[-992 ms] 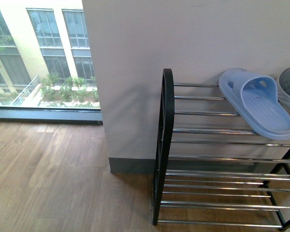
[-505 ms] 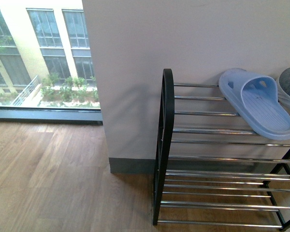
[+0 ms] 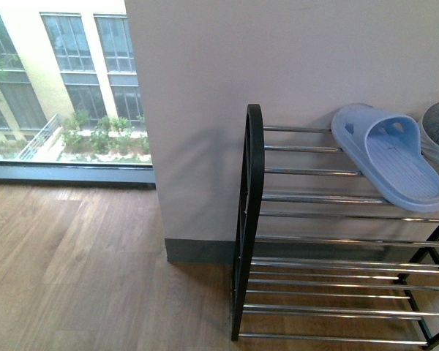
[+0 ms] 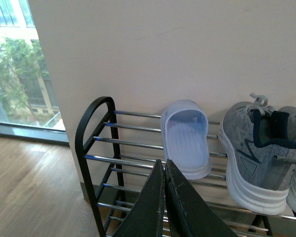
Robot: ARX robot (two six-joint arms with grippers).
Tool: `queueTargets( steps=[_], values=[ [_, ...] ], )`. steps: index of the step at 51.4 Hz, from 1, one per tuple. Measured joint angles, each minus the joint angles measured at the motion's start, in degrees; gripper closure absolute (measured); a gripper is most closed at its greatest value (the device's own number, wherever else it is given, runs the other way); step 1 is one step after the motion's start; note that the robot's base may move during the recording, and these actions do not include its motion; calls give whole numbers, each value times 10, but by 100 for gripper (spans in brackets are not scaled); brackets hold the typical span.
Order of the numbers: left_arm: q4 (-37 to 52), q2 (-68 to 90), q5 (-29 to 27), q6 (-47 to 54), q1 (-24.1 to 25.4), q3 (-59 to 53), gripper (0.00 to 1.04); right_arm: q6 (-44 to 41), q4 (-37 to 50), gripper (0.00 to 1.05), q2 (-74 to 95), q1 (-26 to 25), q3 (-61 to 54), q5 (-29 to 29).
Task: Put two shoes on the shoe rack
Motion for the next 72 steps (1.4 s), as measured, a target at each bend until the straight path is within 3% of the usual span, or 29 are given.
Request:
queueTargets(
  steps=[7, 25, 31, 45, 50, 55, 61, 72],
  values=[
    [0, 0, 0, 0, 0, 0, 103, 0, 0, 99, 0, 0, 0, 0],
    [0, 0, 0, 0, 0, 0, 103, 0, 0, 24, -1, 0, 0, 0],
    [0, 0, 1, 0, -1, 0, 103, 0, 0, 9, -1, 1, 0, 0],
    [0, -1, 2, 0, 1, 0, 103, 0, 0, 9, -1, 1, 0, 0],
    [22, 39, 92, -70, 0, 16, 103, 0, 0, 9, -2, 1, 0, 1],
    [40, 151, 135, -149, -46, 107, 103, 0, 0, 9, -2, 1, 0, 0],
    [-12, 324, 181, -219, -116, 263, 103, 0, 0, 9, -2, 1, 0, 0],
    [-80, 542, 193, -277, -209, 532, 103, 0, 0, 9, -2, 1, 0, 0]
  ],
)
